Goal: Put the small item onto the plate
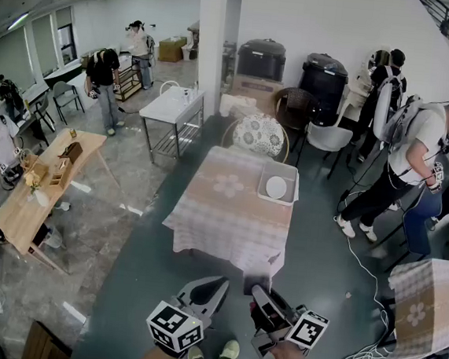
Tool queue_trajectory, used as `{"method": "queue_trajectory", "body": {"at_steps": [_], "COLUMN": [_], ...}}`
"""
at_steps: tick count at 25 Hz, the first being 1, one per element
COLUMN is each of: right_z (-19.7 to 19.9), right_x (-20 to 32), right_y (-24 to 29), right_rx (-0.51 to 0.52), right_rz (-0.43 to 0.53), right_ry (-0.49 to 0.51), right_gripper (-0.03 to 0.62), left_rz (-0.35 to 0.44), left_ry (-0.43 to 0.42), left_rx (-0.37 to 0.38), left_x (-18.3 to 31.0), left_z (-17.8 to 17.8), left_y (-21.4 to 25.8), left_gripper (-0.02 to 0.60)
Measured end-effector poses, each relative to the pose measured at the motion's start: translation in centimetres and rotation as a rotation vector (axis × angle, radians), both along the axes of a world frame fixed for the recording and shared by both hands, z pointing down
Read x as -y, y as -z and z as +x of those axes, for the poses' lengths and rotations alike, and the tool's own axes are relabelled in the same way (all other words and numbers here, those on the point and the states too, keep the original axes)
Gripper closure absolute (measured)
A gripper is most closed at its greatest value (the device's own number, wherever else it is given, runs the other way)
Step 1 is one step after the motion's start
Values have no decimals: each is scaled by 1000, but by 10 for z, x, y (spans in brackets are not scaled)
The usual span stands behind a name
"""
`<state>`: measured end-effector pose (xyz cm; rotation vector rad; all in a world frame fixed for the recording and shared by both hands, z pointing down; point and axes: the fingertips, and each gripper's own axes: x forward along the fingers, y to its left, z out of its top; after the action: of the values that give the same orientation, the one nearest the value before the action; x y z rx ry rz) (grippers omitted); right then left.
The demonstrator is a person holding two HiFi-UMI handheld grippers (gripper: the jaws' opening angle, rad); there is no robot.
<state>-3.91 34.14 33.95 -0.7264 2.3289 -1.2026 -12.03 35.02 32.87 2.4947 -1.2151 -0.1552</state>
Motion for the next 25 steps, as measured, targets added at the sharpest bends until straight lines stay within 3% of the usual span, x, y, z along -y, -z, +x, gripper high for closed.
{"method": "queue_trajectory", "body": {"at_steps": [12, 25], "right_z": [12, 66], "right_x": [10, 24], "right_y": [3, 6], "right_rx": [47, 70], "right_rz": [-6, 2], "right_ry": [41, 11], "right_gripper": [499, 499], "left_rz": [-12, 4], "left_ry": [-13, -27], "left_rx": [25, 36], "left_x": [14, 34], "left_z": [25, 74], "left_y": [-10, -4], "left_gripper": [575, 575]}}
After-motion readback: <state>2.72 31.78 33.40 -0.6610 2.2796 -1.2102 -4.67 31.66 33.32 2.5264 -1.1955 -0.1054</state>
